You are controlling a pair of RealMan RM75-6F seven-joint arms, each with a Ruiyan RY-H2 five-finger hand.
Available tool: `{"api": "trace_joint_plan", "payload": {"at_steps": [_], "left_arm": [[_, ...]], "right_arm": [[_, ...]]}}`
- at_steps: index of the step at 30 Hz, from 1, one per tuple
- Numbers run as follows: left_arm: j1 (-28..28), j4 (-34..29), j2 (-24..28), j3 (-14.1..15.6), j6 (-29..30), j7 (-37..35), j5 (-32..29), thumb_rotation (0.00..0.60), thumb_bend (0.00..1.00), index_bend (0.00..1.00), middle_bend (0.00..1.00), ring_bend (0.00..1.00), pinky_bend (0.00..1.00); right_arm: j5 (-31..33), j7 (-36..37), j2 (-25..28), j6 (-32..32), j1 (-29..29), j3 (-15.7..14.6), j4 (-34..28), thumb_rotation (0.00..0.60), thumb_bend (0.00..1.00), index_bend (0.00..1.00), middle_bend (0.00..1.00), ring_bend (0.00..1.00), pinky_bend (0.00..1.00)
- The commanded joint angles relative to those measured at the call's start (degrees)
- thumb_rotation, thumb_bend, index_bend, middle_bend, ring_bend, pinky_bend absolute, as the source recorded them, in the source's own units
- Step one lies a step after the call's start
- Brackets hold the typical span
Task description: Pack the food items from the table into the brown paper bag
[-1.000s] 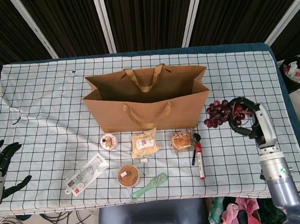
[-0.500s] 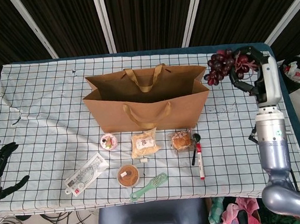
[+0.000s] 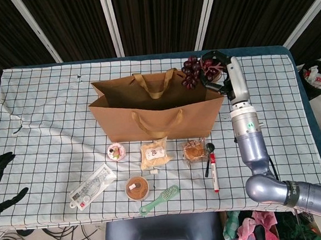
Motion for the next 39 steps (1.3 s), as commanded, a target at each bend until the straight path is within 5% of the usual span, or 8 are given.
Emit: {"api": "trace_joint_plan", "payload": {"at_steps": [1, 6, 14, 19, 28, 39], "left_arm": [[0.0, 0.0, 0.0, -0.1, 0.0, -0.1, -0.1, 0.600, 0.10, 0.17, 0.17, 0.02, 0.05], [0.0, 0.0, 0.0, -0.2, 0.0, 0.1, -0.2, 0.600, 0.10, 0.17, 0.17, 0.02, 0.05], [0.1, -0.2, 0.1, -0.3, -0.1, 0.0, -0.6, 0.600, 0.10, 0.17, 0.17, 0.02, 0.05], [0.1, -0.4, 0.2, -0.2, -0.3, 0.2, -0.5, 0.600, 0.10, 0.17, 0.17, 0.02, 0.05], [0.2, -0.4, 0.2, -0.1, -0.3, 0.2, -0.3, 0.600, 0.10, 0.17, 0.17, 0.02, 0.05], [0.2, -0.5, 0.3, -0.1, -0.4, 0.0, -0.4, 0.600, 0.10, 0.17, 0.17, 0.02, 0.05]], "right_arm": [[-0.2, -0.7, -0.9, -0.9, 0.8, -1.0, 0.5, 0.600, 0.50, 0.78, 0.63, 0.61, 0.54], [-0.8, -1.8, -2.2, -3.9, 2.2, -3.4, 1.6, 0.600, 0.43, 0.73, 0.55, 0.57, 0.47], [-0.8, -1.4, 1.0, -12.3, 1.8, -6.0, 2.0, 0.600, 0.25, 0.30, 0.16, 0.27, 0.28], [-2.0, 0.1, 3.2, -16.1, 1.2, -6.7, 2.2, 0.600, 0.17, 0.17, 0.05, 0.17, 0.25], [-4.2, 3.0, 4.3, -15.9, 0.2, -5.9, 1.9, 0.600, 0.13, 0.13, 0.03, 0.15, 0.24], [-16.1, 12.6, 7.0, -2.4, -8.2, -1.0, -5.6, 0.600, 0.15, 0.13, 0.12, 0.19, 0.24]]}}
